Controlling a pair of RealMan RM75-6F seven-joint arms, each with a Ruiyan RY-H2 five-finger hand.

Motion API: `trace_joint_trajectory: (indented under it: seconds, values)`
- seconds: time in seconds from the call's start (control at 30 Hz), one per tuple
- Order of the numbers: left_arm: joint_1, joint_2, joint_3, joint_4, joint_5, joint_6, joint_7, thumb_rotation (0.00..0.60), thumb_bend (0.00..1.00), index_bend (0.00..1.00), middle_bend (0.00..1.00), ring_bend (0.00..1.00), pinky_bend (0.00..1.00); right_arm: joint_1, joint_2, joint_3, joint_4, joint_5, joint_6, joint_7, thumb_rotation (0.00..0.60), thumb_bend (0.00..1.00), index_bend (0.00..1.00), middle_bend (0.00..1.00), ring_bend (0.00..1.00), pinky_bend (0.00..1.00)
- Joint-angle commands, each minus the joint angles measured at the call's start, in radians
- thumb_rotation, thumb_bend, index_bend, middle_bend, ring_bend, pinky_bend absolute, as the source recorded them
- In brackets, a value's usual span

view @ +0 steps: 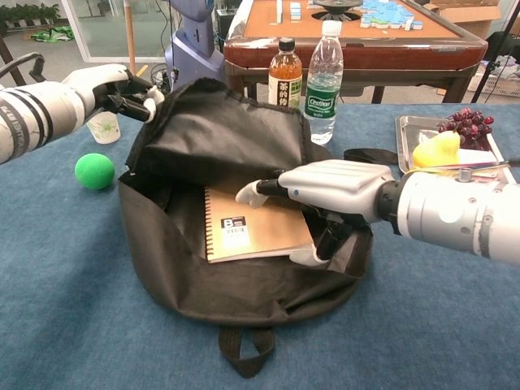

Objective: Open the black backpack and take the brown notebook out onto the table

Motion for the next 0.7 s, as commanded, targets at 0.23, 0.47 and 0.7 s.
trace_joint_trajectory:
  seconds: [0.23, 0.47, 0.7]
  values:
    - [0.000, -0.001, 0.001, 0.000, -0.006, 0.000, -0.005, 0.600, 0.63, 0.48, 0.14, 0.14, 0.10, 0.037, -0.080, -0.002, 0.085, 0.027, 0.011, 0.000, 0.600, 0.34, 0.13, 0.16, 0.01, 0.05]
    - [0.000, 0.002, 0.001, -0.002, -0.010, 0.000, -0.008, 0.600, 0.63, 0.48, 0.14, 0.14, 0.10, 0.045, -0.107, -0.017, 0.127, 0.022, 0.023, 0.007, 0.600, 0.34, 0.13, 0.16, 0.02, 0.07]
    - [0.000, 0.003, 0.004, -0.009, -0.010, 0.001, -0.008, 0.600, 0.63, 0.48, 0.14, 0.14, 0.10, 0.056, -0.161, -0.021, 0.206, 0.013, 0.051, -0.012, 0.600, 0.34, 0.13, 0.16, 0.02, 0.07]
